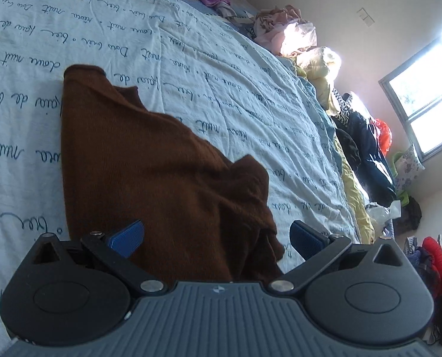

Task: Fold small clothes

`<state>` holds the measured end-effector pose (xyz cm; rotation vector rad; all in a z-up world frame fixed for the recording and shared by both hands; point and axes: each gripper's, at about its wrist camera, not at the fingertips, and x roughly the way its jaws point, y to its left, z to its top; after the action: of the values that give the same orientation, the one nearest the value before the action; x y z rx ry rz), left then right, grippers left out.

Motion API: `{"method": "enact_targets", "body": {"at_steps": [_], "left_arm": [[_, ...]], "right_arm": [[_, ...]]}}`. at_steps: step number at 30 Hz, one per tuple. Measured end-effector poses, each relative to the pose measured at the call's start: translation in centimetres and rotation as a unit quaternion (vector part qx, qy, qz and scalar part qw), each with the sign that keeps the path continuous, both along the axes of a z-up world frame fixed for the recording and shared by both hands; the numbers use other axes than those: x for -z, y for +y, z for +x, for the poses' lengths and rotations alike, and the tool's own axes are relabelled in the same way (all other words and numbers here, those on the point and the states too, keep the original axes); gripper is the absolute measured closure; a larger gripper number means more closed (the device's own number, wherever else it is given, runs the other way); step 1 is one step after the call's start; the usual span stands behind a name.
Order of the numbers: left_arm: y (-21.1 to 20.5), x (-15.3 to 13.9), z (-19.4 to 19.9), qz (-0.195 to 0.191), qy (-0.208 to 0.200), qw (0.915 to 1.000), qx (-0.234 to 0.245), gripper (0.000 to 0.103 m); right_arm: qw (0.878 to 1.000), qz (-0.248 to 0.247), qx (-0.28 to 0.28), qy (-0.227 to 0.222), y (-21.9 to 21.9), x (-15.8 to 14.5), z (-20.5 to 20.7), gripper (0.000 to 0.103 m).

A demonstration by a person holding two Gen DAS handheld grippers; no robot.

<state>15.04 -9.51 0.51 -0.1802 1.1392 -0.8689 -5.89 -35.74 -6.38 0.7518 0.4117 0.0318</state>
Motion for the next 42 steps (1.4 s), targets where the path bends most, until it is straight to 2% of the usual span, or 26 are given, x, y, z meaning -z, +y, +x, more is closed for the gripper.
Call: {"method": "enact_targets", "body": {"at_steps": [3, 5, 7, 8, 11, 12, 13, 14, 15, 16, 17, 18, 20, 21, 23, 25, 26, 27, 28, 29, 30, 31, 35, 38, 40, 42], "left_arm": [[0.0, 1.3, -3.5, 0.043, -0.048, 0.9977, 0.022, 0.0], [-0.5, 1.9, -5.5, 0.077, -0.094, 0.9913, 0.049, 0.0], [-1.2, 2.7, -7.0, 0.131, -0.141, 0.9784, 0.075, 0.0], [-1.4, 3.5, -7.8, 0.157, -0.164, 0.9699, 0.089, 0.0], [-1.3, 5.8, -9.4, 0.217, -0.214, 0.9453, 0.116, 0.0], [-1.2, 6.7, -10.0, 0.243, -0.237, 0.9331, 0.12, 0.0], [-1.0, 7.3, -10.3, 0.256, -0.245, 0.9269, 0.124, 0.0], [0.1, 7.4, -9.5, 0.231, -0.211, 0.9439, 0.105, 0.0], [1.1, 7.3, -8.7, 0.208, -0.19, 0.9559, 0.083, 0.0], [2.0, 6.9, -8.1, 0.2, -0.183, 0.9606, 0.061, 0.0], [2.9, 6.5, -7.7, 0.19, -0.169, 0.9662, 0.042, 0.0], [3.9, 6.1, -7.3, 0.161, -0.149, 0.9753, 0.03, 0.0], [6.2, 5.8, -6.1, 0.083, -0.087, 0.9928, 0.002, 0.0], [7.1, 6.0, -5.3, 0.045, -0.05, 0.9977, -0.01, 0.0], [8.3, 6.9, -3.9, -0.02, 0.023, 0.999, -0.034, 0.0], [9.1, 8.3, -2.8, -0.069, 0.088, 0.9921, -0.057, 0.0], [9.5, 9.0, -2.4, -0.094, 0.115, 0.9865, -0.069, 0.0], [9.9, 9.3, -2.3, -0.12, 0.127, 0.9817, -0.076, 0.003], [10.2, 9.8, -2.2, -0.135, 0.134, 0.978, -0.085, 0.015], [10.5, 10.4, -2.0, -0.137, 0.151, 0.9748, -0.092, 0.031], [10.6, 11.1, -1.8, -0.136, 0.174, 0.9708, -0.092, 0.072], [10.7, 11.5, -1.7, -0.141, 0.191, 0.9674, -0.088, 0.08], [11.8, 10.9, -1.6, -0.14, 0.178, 0.9712, -0.075, 0.083], [12.5, 10.3, -1.3, -0.114, 0.154, 0.9792, -0.067, 0.083], [12.5, 10.5, -1.5, -0.072, 0.133, 0.9867, -0.06, 0.079], [12.7, 11.0, -2.0, -0.069, 0.134, 0.987, -0.056, 0.077]], "right_arm": [[0.999, -0.018, -0.015, 0.028, -0.5, -0.7, 4.1, 0.056], [0.999, -0.001, -0.016, 0.042, -1.3, -0.1, 6.4, 0.056], [0.996, 0.043, -0.056, 0.063, -2.0, 1.5, 8.9, 0.063], [0.994, 0.047, -0.061, 0.071, -1.9, 2.3, 9.7, 0.098], [0.992, -0.029, -0.047, 0.117, -0.7, 3.4, 10.6, 0.097], [0.99, -0.032, -0.046, 0.126, -0.8, 4.3, 10.7, 0.096], [0.991, -0.02, -0.043, 0.121, -1.0, 4.8, 10.4, 0.096], [0.993, 0.003, -0.041, 0.114, -1.6, 4.9, 9.8, 0.091], [0.992, 0.02, -0.034, 0.118, -2.1, 4.7, 9.2, 0.079], [0.992, 0.021, -0.026, 0.124, -2.3, 4.2, 8.3, 0.067], [0.993, 0.01, -0.027, 0.113, -2.4, 3.4, 7.0, 0.046], [0.995, 0.004, -0.03, 0.097, -2.3, 2.8, 5.6, 0.04], [0.995, 0.011, -0.044, 0.09, -2.2, 2.4, 3.2, 0.04], [0.995, 0.015, -0.051, 0.087, -2.0, 2.5, 2.4, 0.04], [0.994, 0.041, -0.062, 0.085, -1.7, 3.1, 1.1, 0.04], [0.991, 0.051, -0.076, 0.093, -0.7, 3.9, 0.3, 0.041], [0.992, 0.039, -0.072, 0.099, -0.1, 4.2, -0.1, 0.051], [0.991, 0.03, -0.069, 0.106, 0.6, 4.5, -0.3, 0.066], [0.992, 0.033, -0.067, 0.105, 1.1, 4.7, -0.6, 0.094], [0.993, 0.019, -0.059, 0.099, 1.6, 4.5, -0.8, 0.095], [0.994, -0.009, -0.051, 0.094, 2.2, 3.8, -1.1, 0.096], [0.995, -0.027, -0.044, 0.09, 2.7, 3.0, -1.3, 0.097], [0.996, -0.04, -0.06, 0.05, 4.0, -0.5, -2.0, 0.097], [0.996, -0.043, -0.069, 0.041, 5.1, -1.9, -2.6, 0.097], [0.994, -0.054, -0.067, 0.072, 5.3, -0.4, -2.1, 0.097], [0.988, -0.053, -0.069, 0.129, 4.7, 3.3, -1.1, 0.095]]}}
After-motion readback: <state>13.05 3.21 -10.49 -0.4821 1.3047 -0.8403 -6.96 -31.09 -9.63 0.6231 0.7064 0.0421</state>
